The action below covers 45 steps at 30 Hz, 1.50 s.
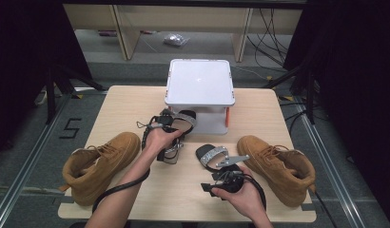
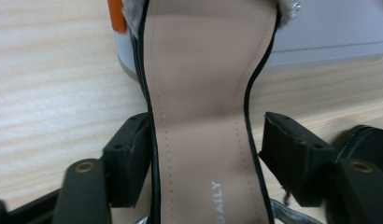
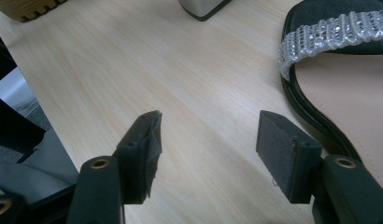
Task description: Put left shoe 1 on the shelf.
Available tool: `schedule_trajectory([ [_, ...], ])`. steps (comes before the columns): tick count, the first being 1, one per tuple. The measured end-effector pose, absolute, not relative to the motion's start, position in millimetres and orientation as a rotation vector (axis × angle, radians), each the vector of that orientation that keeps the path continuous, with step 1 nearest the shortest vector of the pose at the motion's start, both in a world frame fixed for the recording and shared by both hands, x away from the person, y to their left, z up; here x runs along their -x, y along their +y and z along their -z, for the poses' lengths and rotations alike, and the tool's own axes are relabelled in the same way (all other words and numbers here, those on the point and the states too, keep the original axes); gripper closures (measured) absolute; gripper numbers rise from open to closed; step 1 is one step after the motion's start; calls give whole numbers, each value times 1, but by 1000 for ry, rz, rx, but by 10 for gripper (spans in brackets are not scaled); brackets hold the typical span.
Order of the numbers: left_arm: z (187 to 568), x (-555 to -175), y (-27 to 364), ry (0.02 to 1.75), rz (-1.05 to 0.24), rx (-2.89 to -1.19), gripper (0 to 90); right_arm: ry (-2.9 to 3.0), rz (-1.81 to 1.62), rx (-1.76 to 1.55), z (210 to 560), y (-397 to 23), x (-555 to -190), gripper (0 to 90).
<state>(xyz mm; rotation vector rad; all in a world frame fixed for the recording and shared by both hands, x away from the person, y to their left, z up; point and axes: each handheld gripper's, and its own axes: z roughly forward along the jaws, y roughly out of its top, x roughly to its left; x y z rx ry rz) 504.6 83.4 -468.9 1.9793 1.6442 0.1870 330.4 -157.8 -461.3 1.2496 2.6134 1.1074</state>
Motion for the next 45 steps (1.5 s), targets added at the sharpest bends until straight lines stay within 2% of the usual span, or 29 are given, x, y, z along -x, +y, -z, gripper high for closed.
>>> schedule_trajectory([
  [5,445,-497,93,1546,-248,-1924,312,2618,-1112,-1242,463,-155,-331,407],
  [8,433,-488,100,1472,-297,-1915,369,2618,-1103,-1243,463,-153,-330,408],
  [9,433,-488,100,1472,-297,-1915,405,2618,-1103,-1243,463,-153,-330,408],
  [11,423,-479,111,1365,-327,-1948,519,2620,-1110,-1234,463,-148,-331,428],
  [13,419,-476,115,1329,-346,-1959,657,2618,-1111,-1229,463,-147,-332,446],
  [16,403,-469,129,1207,-469,-1894,838,2600,-1143,-1196,464,-139,-335,588],
  [18,393,-469,135,1159,-526,-1889,891,2594,-1164,-1186,463,-135,-337,689],
  [19,393,-469,135,1159,-526,-1889,893,2594,-1164,-1186,463,-135,-337,689],
  [20,385,-470,135,1144,-567,-1851,895,2587,-1181,-1181,463,-130,-340,791],
  [21,385,-470,135,1144,-567,-1851,895,2587,-1181,-1181,463,-130,-340,791],
  [22,377,-472,132,1118,-599,-1809,895,2607,-1180,-1176,463,-125,-343,861],
  [24,370,-476,129,1071,-616,-1790,895,2591,-1215,-1172,463,-117,-345,900],
  [33,361,-518,102,965,-759,-1795,868,2616,-1239,-1100,464,-76,-360,900],
  [35,363,-528,98,943,-783,-1818,890,2614,-1244,-1084,466,-65,-364,900],
  [39,371,-536,92,996,-754,-1840,895,2616,-1257,-1060,470,-49,-373,900],
  [45,379,-541,92,964,-784,-1850,895,2603,-1196,-1053,477,-37,-381,900],
])
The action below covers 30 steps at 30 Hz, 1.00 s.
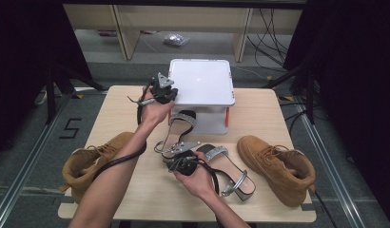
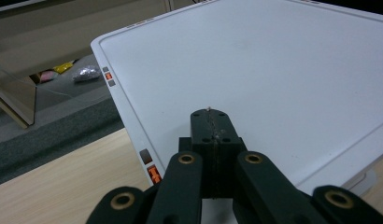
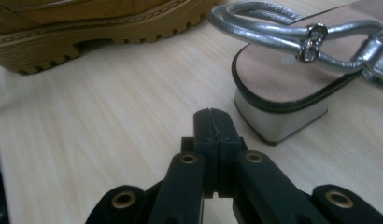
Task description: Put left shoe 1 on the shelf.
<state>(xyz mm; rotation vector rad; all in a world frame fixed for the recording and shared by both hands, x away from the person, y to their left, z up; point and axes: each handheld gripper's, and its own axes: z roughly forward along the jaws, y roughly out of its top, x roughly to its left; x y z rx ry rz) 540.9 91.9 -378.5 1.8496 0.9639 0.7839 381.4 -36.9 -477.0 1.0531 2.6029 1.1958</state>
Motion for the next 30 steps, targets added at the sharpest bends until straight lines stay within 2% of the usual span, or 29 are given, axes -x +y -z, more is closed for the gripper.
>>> schedule_trajectory([
  [10,376,-540,89,1011,-763,-1853,896,2579,-1023,-960,483,-15,-388,900],
  [22,376,-541,86,1021,-780,-1858,896,2530,-1111,-1079,495,-11,-391,900],
  [30,376,-542,88,1025,-770,-1856,897,2545,-1026,-1085,489,-20,-391,900],
])
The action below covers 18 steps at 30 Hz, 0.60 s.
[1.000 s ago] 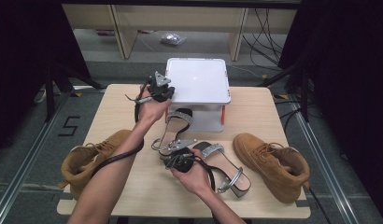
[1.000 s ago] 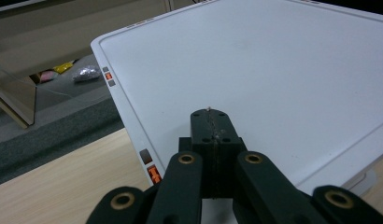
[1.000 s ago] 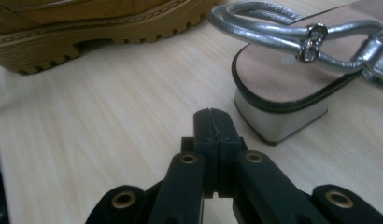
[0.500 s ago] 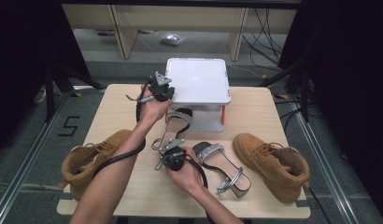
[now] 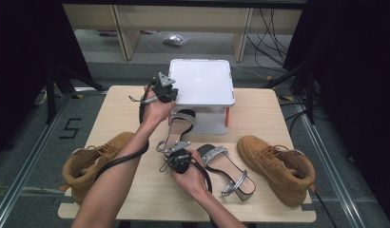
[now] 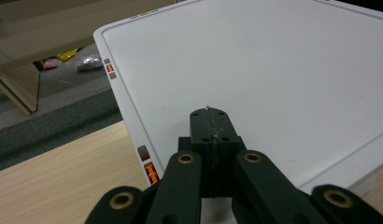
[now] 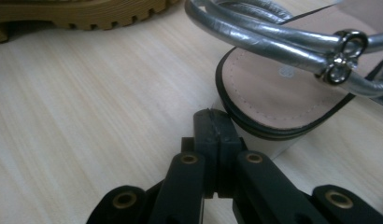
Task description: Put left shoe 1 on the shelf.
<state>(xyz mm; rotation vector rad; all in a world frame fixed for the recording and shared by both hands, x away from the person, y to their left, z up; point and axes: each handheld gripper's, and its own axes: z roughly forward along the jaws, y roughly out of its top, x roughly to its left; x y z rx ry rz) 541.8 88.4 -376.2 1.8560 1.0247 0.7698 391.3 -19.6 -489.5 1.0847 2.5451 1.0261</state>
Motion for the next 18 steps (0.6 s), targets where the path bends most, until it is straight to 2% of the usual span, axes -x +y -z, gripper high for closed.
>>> schedule_trajectory([
  [7,376,-542,89,1020,-763,-1853,897,2458,-1013,-1046,476,-30,-399,900],
  [18,376,-543,87,1026,-766,-1859,897,2391,-974,-1077,476,-41,-415,900],
])
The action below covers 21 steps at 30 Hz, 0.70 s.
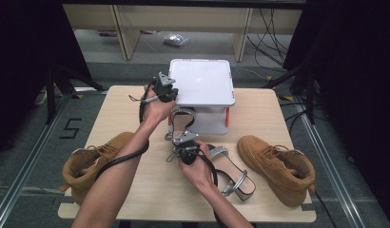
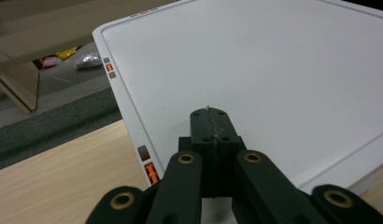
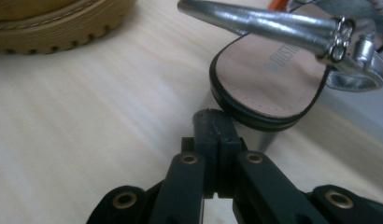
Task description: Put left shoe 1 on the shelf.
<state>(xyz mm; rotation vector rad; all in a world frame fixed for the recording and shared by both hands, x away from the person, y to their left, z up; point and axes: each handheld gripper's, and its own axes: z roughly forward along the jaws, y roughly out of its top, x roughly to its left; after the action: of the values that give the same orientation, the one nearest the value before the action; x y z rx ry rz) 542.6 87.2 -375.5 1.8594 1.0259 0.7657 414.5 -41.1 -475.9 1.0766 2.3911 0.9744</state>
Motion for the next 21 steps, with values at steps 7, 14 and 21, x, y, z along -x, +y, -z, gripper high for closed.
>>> schedule_trajectory([
  [7,376,-542,86,1027,-765,-1851,897,2343,-972,-1081,475,-44,-435,900],
  [14,376,-542,87,1028,-770,-1854,897,2306,-976,-1079,471,-38,-451,900],
  [21,375,-543,88,1027,-760,-1862,898,2293,-979,-1088,468,-36,-465,900],
])
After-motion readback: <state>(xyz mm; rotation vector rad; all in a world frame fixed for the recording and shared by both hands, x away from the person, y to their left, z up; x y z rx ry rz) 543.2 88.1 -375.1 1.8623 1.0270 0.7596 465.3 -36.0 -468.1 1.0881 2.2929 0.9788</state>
